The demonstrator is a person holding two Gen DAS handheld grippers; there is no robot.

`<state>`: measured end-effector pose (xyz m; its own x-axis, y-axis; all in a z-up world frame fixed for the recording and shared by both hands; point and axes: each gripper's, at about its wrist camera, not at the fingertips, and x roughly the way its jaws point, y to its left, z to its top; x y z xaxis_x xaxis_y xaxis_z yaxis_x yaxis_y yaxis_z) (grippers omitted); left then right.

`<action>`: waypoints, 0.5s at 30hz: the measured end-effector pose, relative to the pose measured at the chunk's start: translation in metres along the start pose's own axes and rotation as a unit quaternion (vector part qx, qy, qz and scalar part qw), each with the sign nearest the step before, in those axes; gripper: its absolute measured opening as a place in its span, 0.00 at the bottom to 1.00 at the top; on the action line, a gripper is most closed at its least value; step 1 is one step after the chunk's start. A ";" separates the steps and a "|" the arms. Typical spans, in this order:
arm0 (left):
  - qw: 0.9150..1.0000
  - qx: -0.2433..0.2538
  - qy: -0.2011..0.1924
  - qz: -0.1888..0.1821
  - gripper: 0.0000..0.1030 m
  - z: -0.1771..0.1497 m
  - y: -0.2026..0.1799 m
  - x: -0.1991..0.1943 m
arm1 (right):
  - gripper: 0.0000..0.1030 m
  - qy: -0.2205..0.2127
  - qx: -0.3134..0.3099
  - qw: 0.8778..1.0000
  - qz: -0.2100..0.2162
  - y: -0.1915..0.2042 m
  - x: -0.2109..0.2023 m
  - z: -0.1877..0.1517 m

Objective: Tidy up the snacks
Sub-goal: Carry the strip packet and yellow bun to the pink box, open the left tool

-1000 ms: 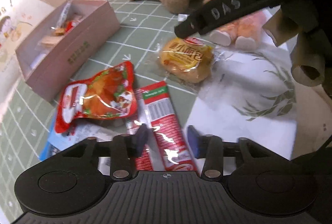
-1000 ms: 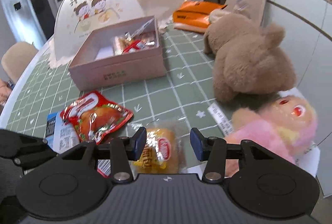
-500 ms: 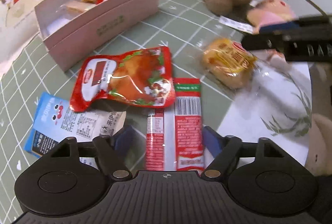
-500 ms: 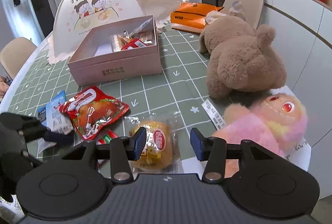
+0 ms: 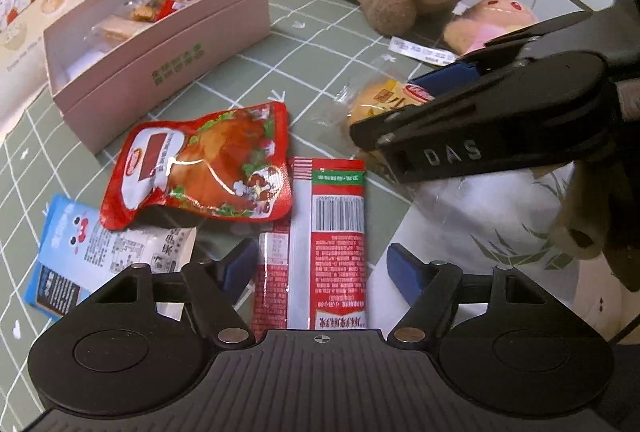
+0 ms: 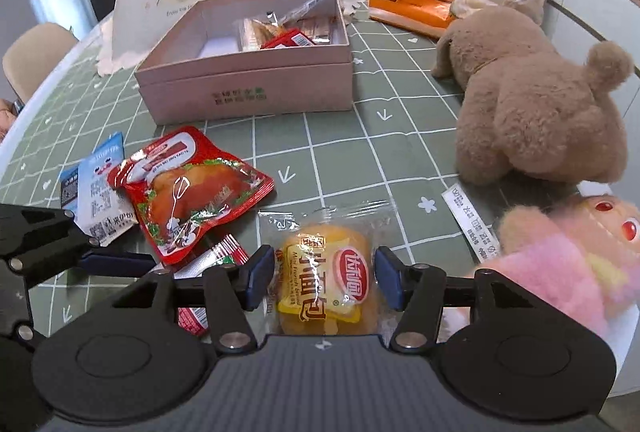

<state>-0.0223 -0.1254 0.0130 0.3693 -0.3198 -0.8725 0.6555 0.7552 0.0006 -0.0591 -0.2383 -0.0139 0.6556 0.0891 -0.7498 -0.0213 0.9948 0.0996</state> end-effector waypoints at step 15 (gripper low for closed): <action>0.994 -0.066 -0.041 -0.074 0.49 -0.003 0.017 -0.074 | 0.38 -0.067 0.004 0.998 0.015 -0.014 -0.075 0.018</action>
<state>-0.0407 -0.0871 0.0761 0.3309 -0.4754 -0.8152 0.6166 0.7629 -0.1946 -0.0945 -0.2600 0.0525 0.7497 0.1117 -0.6523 -0.0374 0.9912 0.1267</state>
